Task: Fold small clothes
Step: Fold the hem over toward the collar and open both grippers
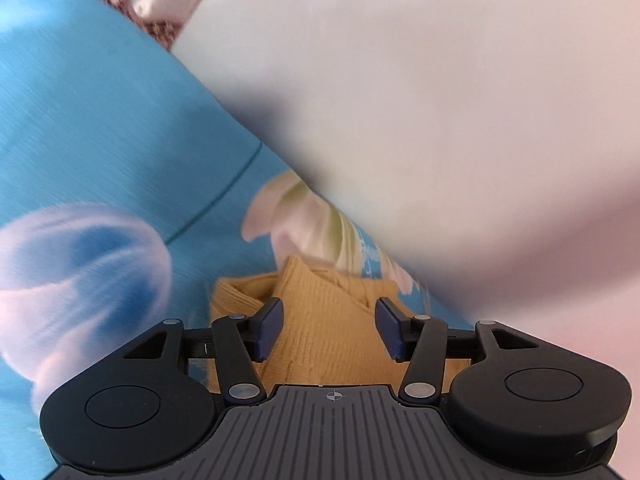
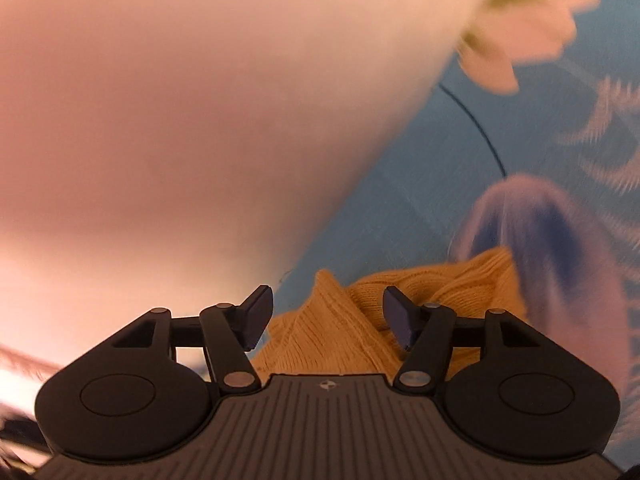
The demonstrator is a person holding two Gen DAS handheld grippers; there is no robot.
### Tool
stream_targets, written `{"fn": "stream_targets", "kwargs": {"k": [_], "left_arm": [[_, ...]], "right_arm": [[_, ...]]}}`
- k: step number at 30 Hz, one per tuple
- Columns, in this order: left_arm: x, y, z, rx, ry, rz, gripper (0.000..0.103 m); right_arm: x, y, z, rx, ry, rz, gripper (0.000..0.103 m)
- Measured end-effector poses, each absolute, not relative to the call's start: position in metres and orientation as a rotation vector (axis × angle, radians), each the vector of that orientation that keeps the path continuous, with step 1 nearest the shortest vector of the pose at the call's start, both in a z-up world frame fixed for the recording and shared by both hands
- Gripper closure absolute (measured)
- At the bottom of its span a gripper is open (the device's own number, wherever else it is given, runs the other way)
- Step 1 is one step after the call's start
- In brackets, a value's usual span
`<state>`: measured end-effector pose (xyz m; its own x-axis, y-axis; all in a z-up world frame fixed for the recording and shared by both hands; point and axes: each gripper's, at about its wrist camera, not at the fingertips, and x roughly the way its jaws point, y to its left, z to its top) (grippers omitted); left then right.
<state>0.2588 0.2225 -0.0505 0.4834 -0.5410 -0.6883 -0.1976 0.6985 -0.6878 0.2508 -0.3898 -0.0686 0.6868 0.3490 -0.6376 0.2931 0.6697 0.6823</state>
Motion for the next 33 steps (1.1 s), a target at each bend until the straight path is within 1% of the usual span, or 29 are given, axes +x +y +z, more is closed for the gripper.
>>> {"fn": "stream_targets", "kwargs": {"k": [5, 8, 10, 13, 14, 15, 16, 18, 19, 23, 29, 33], "left_arm": [[0.238, 0.190, -0.022, -0.577, 1.058, -0.143, 0.000], [0.224, 0.159, -0.026, -0.433, 1.070, -0.109, 0.000], [0.219, 0.142, -0.038, -0.347, 1.113, -0.108, 0.000], [0.220, 0.122, -0.060, -0.138, 1.174, -0.016, 0.000], [0.220, 0.119, -0.064, -0.083, 1.191, 0.019, 0.000], [0.218, 0.119, -0.064, -0.067, 1.185, 0.026, 0.000], [0.215, 0.120, -0.061, -0.069, 1.176, 0.029, 0.000], [0.209, 0.120, -0.051, -0.053, 1.155, 0.045, 0.000], [0.207, 0.119, -0.046, -0.027, 1.145, 0.062, 0.000], [0.196, 0.116, -0.034, 0.055, 1.131, 0.101, 0.000], [0.174, 0.109, -0.014, 0.086, 1.108, 0.115, 0.000], [0.164, 0.106, -0.010, 0.110, 1.102, 0.120, 0.000]], "right_arm": [[0.225, -0.340, -0.041, 0.497, 0.819, 0.033, 0.042], [0.213, -0.307, -0.043, 0.287, 0.854, 0.025, 0.043], [0.210, -0.295, -0.051, 0.179, 0.901, 0.027, 0.042], [0.208, -0.289, -0.061, 0.115, 0.958, -0.018, 0.051], [0.207, -0.294, -0.057, 0.126, 0.957, -0.042, 0.061], [0.204, -0.296, -0.052, 0.142, 0.956, -0.067, 0.064], [0.203, -0.299, -0.047, 0.152, 0.944, -0.104, 0.061], [0.194, -0.307, -0.035, 0.148, 0.908, -0.157, 0.034], [0.188, -0.311, -0.030, 0.157, 0.899, -0.163, 0.031], [0.164, -0.324, -0.025, 0.243, 0.928, -0.157, 0.025], [0.130, -0.322, -0.028, 0.325, 0.970, -0.155, 0.021], [0.118, -0.313, -0.028, 0.321, 0.980, -0.154, 0.020]]}}
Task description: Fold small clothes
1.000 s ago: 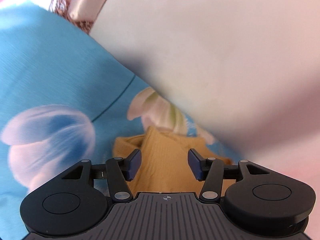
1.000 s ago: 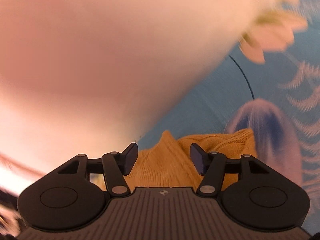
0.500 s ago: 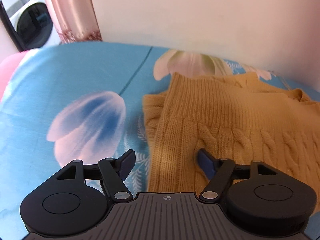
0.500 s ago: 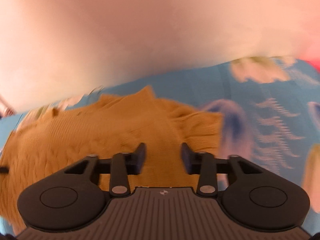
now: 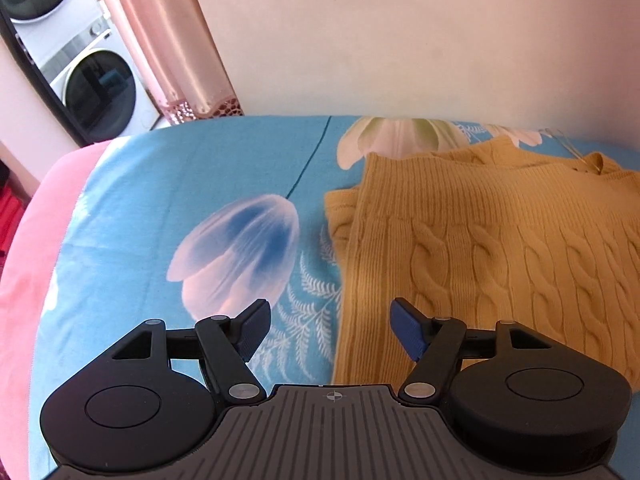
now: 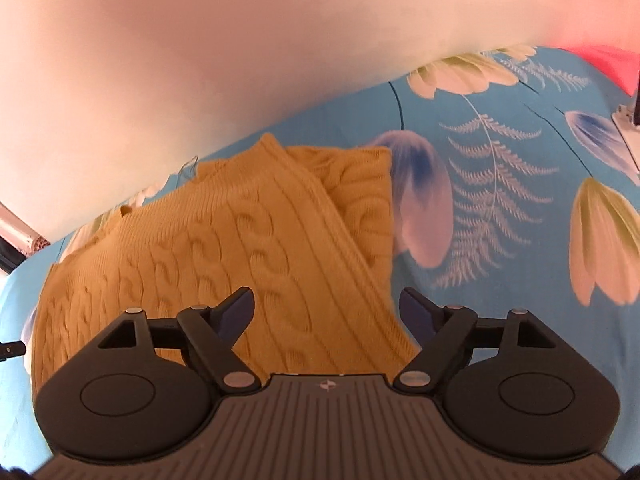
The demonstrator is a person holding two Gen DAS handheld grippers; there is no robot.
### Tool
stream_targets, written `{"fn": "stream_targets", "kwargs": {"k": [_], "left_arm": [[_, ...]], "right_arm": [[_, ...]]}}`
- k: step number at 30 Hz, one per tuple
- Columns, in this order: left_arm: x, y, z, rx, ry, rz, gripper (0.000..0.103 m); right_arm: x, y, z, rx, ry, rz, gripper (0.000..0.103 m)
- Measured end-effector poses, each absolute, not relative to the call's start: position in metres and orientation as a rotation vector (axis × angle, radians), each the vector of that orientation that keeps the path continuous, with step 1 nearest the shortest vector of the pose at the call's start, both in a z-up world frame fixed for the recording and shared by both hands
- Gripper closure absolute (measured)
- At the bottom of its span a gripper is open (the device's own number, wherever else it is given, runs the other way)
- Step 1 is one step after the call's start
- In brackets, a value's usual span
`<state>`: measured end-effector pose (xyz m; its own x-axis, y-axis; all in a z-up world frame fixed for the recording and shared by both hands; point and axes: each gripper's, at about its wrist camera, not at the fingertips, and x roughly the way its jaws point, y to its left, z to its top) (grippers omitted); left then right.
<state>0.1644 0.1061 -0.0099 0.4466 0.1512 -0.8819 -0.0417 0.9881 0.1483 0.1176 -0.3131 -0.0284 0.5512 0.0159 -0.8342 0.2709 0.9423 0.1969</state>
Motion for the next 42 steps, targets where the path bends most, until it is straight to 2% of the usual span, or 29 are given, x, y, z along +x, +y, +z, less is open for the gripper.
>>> {"fn": "stream_targets", "kwargs": {"k": [9, 18, 23, 25, 28, 30, 42], "left_arm": [[0.143, 0.106, -0.005, 0.130, 1.105, 0.138, 0.000], [0.125, 0.107, -0.013, 0.123, 1.134, 0.140, 0.000], [0.121, 0.106, -0.045, 0.144, 1.208, 0.145, 0.000], [0.121, 0.108, -0.064, 0.175, 1.260, 0.169, 0.000], [0.116, 0.115, -0.070, 0.132, 1.276, 0.166, 0.000], [0.113, 0.117, -0.065, 0.124, 1.269, 0.161, 0.000], [0.061, 0.142, -0.050, -0.069, 1.296, 0.156, 0.000]], "right_arm": [[0.119, -0.309, -0.041, 0.336, 1.046, -0.160, 0.015], [0.108, -0.292, -0.027, 0.217, 0.944, -0.163, 0.015], [0.111, -0.289, -0.041, 0.143, 0.978, -0.153, 0.018], [0.115, -0.295, -0.054, 0.100, 1.025, -0.195, 0.024], [0.109, -0.323, -0.062, 0.266, 1.049, -0.231, 0.023], [0.101, -0.339, -0.062, 0.381, 1.037, -0.245, 0.019], [0.080, -0.365, -0.071, 0.695, 1.014, -0.183, 0.009]]}}
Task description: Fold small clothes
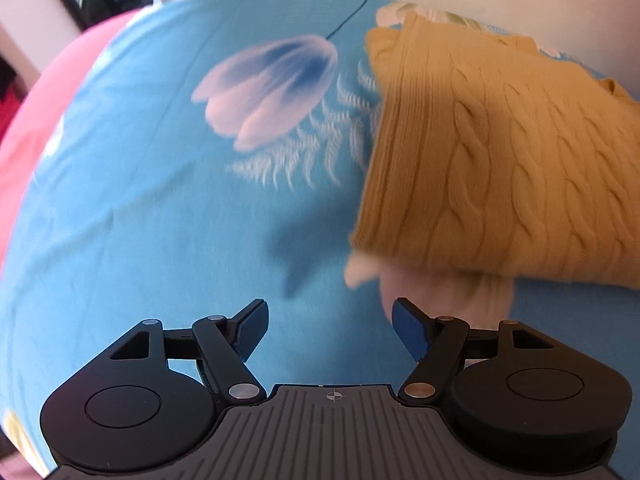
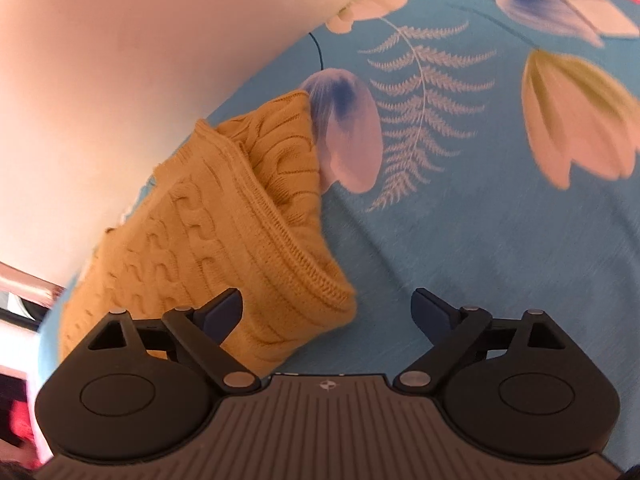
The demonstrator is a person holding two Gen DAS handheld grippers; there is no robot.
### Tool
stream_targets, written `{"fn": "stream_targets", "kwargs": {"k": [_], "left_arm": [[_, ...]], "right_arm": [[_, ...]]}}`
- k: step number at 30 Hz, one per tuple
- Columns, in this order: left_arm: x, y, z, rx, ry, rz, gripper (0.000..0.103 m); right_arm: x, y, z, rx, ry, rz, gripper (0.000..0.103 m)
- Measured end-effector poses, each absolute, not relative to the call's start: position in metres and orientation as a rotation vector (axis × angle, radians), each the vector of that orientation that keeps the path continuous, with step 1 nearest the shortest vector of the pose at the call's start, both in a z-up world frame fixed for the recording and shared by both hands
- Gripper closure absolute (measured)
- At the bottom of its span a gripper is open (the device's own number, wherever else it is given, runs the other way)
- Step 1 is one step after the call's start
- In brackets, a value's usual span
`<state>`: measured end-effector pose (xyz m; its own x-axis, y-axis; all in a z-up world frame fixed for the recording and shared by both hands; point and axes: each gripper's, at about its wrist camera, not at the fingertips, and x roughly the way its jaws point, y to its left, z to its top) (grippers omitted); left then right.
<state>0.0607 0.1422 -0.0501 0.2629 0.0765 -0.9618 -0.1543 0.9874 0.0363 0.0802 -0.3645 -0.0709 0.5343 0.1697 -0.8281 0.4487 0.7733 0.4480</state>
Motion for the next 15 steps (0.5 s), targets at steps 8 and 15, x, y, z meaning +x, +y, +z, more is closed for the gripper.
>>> {"fn": "stream_targets", "kwargs": {"k": [8, 15], "left_arm": [[0.037, 0.147, -0.060, -0.499, 1.298, -0.124, 0.000], [0.048, 0.139, -0.098, -0.831, 1.281, -0.235, 0.000]], "right_arm": [[0.081, -0.375, -0.076, 0.833, 0.954, -0.184, 0.008], [0.093, -0.391, -0.077, 0.864, 0.940, -0.146, 0.007]]}}
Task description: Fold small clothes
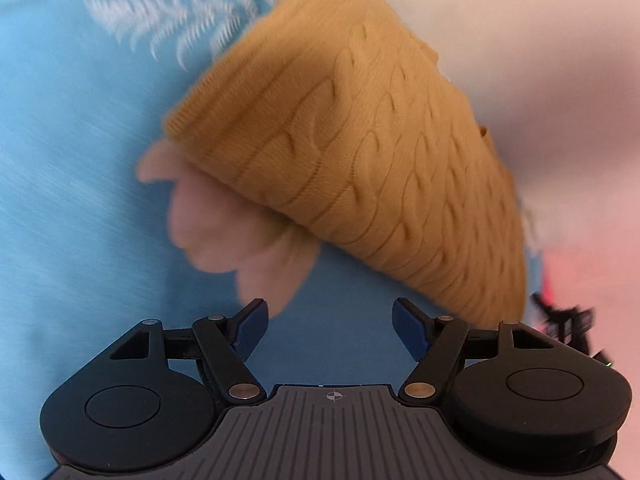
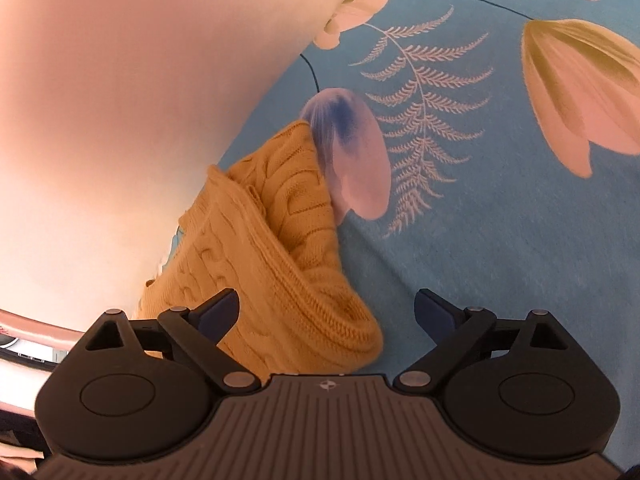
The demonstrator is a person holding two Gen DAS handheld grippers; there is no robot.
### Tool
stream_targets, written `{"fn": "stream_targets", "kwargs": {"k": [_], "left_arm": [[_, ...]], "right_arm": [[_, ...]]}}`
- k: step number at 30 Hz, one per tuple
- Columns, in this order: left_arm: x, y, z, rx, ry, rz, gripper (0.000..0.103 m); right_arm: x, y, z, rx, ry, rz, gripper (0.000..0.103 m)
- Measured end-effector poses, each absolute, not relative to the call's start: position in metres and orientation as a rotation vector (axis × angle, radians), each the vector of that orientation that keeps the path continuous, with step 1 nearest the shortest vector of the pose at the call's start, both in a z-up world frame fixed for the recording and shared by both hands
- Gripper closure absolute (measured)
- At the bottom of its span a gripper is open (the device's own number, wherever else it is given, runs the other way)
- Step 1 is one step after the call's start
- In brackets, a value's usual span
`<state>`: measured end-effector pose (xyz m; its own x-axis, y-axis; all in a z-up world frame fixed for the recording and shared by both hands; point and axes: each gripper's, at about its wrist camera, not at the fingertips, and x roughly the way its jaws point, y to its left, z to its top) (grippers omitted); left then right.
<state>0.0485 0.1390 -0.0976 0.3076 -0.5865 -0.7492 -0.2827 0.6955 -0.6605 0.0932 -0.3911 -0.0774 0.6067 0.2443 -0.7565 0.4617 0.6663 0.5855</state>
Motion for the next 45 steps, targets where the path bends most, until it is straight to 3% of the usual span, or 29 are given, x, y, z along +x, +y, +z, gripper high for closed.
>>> {"fn": "stream_targets", "kwargs": {"k": [7, 30, 31, 32, 33, 34, 37, 38, 41, 43, 44, 45], "left_arm": [[0.064, 0.132, -0.120, -1.033, 1.238, -0.264, 0.000], [0.138, 0.082, -0.126, -0.985, 1.265, -0.281, 0.000], [0.142, 0.077, -0.126, -0.975, 1.268, -0.281, 0.000], [0.146, 0.073, -0.125, -0.963, 1.271, -0.282, 0.000], [0.149, 0.069, -0.125, -0.952, 1.274, -0.284, 0.000], [0.153, 0.065, -0.125, -0.940, 1.276, -0.286, 0.000], [0.157, 0.057, -0.123, -0.917, 1.280, -0.292, 0.000], [0.156, 0.056, -0.124, -0.913, 1.281, -0.294, 0.000], [0.157, 0.055, -0.121, -0.908, 1.284, -0.298, 0.000], [0.159, 0.055, -0.120, -0.905, 1.288, -0.298, 0.000], [0.161, 0.053, -0.119, -0.900, 1.292, -0.296, 0.000], [0.165, 0.052, -0.122, -0.892, 1.294, -0.296, 0.000]], "right_arm": [[0.109, -0.399, -0.086, 0.890, 0.950, -0.091, 0.007], [0.178, -0.375, -0.101, 0.791, 1.006, 0.109, 0.003], [0.179, -0.372, -0.100, 0.771, 1.006, 0.101, 0.005], [0.178, -0.369, -0.097, 0.748, 1.004, 0.101, 0.022], [0.178, -0.367, -0.096, 0.743, 1.018, 0.116, 0.057], [0.176, -0.366, -0.096, 0.757, 1.024, 0.133, 0.057], [0.173, -0.363, -0.095, 0.734, 1.015, 0.141, 0.050], [0.174, -0.365, -0.099, 0.747, 1.029, 0.125, 0.034], [0.176, -0.370, -0.107, 0.864, 1.009, 0.176, 0.012], [0.179, -0.369, -0.109, 0.893, 1.004, 0.163, 0.012], [0.182, -0.367, -0.109, 0.891, 1.001, 0.153, 0.017], [0.184, -0.364, -0.109, 0.878, 1.009, 0.139, 0.030]]}}
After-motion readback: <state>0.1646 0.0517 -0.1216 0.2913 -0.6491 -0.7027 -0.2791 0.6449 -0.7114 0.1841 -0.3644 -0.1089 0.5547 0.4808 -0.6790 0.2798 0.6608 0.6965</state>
